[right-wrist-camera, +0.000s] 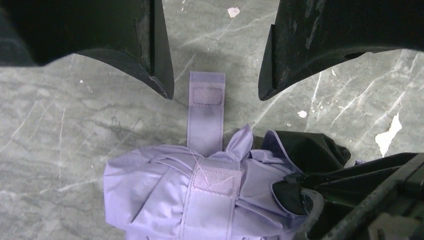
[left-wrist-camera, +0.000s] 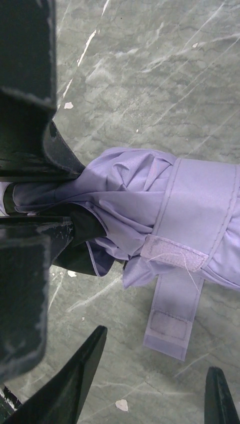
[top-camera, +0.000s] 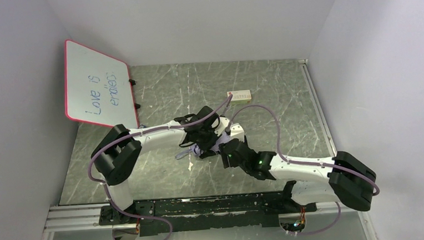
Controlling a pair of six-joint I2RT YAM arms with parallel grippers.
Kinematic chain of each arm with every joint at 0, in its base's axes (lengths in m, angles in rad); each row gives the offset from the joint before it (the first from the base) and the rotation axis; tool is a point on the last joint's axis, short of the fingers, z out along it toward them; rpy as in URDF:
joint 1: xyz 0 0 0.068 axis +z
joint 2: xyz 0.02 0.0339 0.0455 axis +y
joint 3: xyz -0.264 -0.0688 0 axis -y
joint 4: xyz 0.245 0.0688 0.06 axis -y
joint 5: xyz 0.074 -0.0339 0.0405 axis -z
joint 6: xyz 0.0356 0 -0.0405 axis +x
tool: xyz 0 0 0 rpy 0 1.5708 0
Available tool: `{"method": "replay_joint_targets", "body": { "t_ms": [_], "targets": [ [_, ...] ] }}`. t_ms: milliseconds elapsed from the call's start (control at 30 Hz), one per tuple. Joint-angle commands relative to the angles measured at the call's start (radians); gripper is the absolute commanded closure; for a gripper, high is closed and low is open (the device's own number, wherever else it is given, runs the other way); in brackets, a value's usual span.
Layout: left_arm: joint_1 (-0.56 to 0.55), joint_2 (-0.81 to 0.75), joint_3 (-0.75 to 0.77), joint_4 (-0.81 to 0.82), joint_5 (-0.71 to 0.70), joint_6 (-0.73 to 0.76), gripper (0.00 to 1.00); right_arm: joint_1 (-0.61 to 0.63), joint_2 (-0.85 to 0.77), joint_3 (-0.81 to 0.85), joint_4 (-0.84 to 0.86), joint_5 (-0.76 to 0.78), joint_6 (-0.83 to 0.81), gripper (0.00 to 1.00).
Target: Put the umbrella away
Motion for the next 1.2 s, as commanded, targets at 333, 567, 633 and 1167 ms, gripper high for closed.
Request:
{"method": "replay_joint_targets", "body": {
  "t_ms": [333,567,633,1167],
  "targets": [
    [0.046,0.115,-0.077,-0.158,-0.149,0.015,0.95,-0.038,0.107,-0.03,0.123,0.013,-0.02,0.38],
    [0.046,0.114,-0.077,-0.157,-0.137,0.017,0.95,-0.052,0.147,-0.048,0.14,-0.012,0.012,0.41],
    [0.046,0.113,-0.076,-0.158,-0.137,0.019,0.95,-0.054,0.154,-0.049,0.142,-0.019,0.017,0.44],
    [0.046,0.11,-0.077,-0.158,-0.129,0.023,0.95,-0.056,0.233,0.022,0.019,-0.068,0.052,0.65]
  ]
}}
